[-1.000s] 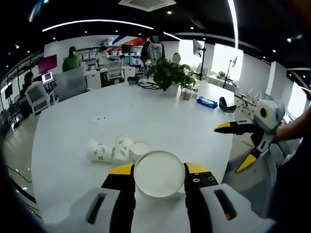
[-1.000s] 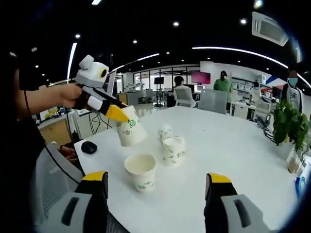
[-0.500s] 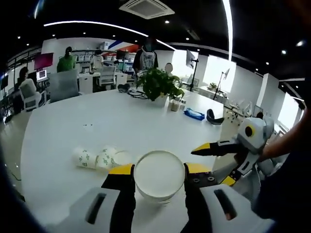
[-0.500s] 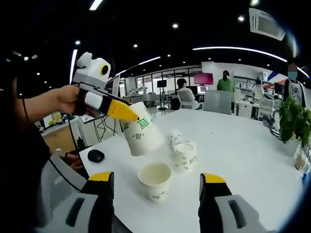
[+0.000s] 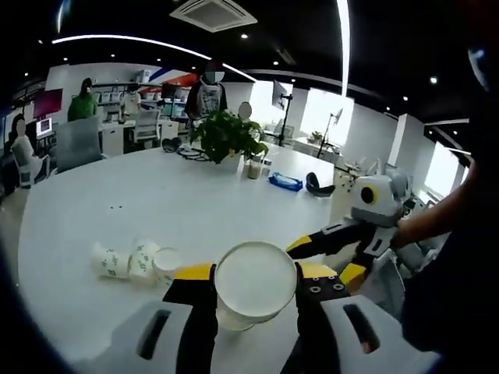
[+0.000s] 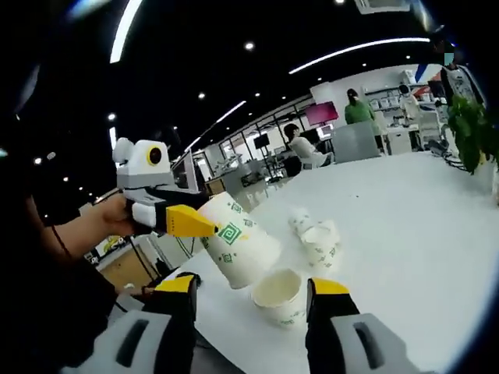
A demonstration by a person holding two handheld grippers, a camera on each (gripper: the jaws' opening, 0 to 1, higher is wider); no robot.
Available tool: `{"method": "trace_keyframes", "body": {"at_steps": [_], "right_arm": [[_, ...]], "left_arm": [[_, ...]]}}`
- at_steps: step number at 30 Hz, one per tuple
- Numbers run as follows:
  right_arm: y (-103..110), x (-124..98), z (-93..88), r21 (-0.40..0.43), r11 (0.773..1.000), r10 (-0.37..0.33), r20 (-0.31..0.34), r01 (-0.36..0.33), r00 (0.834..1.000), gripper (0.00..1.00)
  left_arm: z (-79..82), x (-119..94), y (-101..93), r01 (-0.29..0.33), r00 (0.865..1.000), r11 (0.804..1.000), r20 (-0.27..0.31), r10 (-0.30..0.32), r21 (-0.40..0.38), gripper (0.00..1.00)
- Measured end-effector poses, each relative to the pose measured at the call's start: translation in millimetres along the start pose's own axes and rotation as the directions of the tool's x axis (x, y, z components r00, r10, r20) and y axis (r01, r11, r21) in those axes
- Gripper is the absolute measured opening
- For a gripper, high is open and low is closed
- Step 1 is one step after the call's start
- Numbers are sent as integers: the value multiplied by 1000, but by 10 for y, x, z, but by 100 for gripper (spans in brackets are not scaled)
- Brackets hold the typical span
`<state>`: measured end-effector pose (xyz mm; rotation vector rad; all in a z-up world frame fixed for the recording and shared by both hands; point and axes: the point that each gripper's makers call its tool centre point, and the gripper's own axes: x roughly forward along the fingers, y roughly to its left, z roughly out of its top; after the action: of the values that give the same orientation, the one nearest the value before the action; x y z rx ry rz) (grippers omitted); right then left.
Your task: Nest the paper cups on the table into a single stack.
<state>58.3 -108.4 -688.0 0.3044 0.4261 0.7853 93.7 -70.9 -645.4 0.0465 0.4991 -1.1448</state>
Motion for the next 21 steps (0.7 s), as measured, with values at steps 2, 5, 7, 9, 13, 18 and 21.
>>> {"method": "trace_keyframes", "body": {"at_steps": [2,5,7,9,13,18,21], "right_arm": [[-14,-14,-3,29,999,13,5,-14,1000,54],[8,-32,-14,86,995,41,7,-42,999,53],[9,-41,-14,124,991,57,15,-58,998,53],[41,-45,-3,186,978,89,31,-93,996,52],[39,-51,9,221,969,107,43,-114,993,47],[63,-55,36,257,956,132,59,-143,990,43],[80,-51,48,280,947,145,65,-157,987,41]], "left_arm": [[-19,-1,-26,27,1000,1000,0,-27,10,37],[-37,-13,-54,61,998,998,1,-61,25,37],[-50,-25,-64,78,997,996,1,-78,35,37],[-50,-32,-122,101,995,994,-1,-101,46,37],[-27,-36,-213,134,991,989,6,-135,63,37],[4,-30,-306,176,984,981,19,-177,78,37],[14,-26,-335,189,981,979,25,-192,81,37]]}}
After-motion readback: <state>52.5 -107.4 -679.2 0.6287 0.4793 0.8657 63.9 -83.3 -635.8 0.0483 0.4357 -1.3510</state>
